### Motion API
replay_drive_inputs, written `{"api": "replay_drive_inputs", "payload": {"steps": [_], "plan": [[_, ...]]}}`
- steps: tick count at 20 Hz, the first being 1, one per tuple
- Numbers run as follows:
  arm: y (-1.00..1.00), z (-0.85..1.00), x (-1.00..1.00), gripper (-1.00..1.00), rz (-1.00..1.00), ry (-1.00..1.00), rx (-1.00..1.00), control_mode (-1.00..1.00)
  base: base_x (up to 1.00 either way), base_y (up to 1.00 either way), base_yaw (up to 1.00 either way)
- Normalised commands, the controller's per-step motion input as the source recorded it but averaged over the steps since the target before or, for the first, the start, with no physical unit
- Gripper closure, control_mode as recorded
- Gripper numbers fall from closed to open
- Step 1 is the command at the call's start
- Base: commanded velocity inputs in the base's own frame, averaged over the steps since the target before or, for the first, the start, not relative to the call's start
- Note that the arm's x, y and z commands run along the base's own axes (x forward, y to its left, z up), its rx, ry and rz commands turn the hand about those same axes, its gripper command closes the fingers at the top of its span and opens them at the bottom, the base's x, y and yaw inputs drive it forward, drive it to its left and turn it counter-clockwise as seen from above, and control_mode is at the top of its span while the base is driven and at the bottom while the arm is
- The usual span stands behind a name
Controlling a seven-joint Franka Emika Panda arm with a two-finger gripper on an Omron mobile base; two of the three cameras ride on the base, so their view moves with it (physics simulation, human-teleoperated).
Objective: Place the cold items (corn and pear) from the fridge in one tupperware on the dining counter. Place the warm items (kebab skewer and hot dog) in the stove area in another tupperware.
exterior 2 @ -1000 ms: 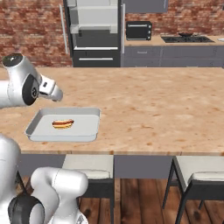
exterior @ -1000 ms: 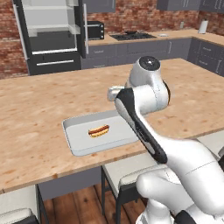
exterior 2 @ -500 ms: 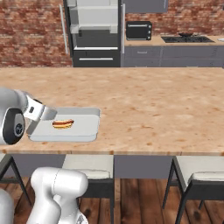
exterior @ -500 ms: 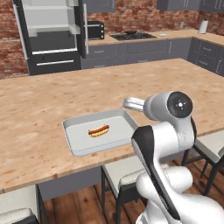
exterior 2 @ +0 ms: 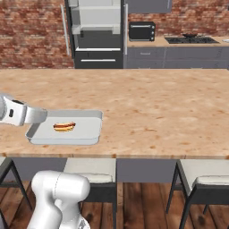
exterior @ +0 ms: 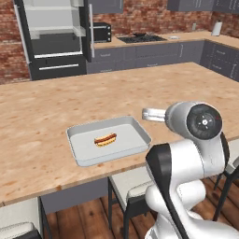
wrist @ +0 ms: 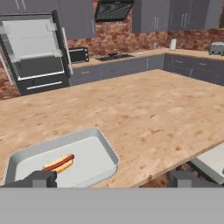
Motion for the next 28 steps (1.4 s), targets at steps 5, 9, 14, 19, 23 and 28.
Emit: {"api": "replay_drive_inputs", "payload": {"steps": [5,9,14,19,23,28], "plan": [[-0.41,0.16,-0.6,-1.0,0.12,0.02,0.0,-1.0,0.0,0.0,0.0],[-0.06,-0.02,-0.08,-1.0,0.05,0.2,-0.01,-1.0,0.0,0.0,0.0],[0.0,-0.01,0.0,-1.0,0.0,0.0,0.0,1.0,-0.11,-0.35,-0.06],[0.0,0.0,0.0,-1.0,0.0,0.0,0.0,1.0,-0.19,-1.0,-0.37],[0.0,0.0,0.0,-1.0,0.0,0.0,0.0,1.0,-0.06,-1.0,-0.31],[0.0,0.0,0.0,-1.0,0.0,0.0,0.0,1.0,0.01,-1.0,-0.2]]}}
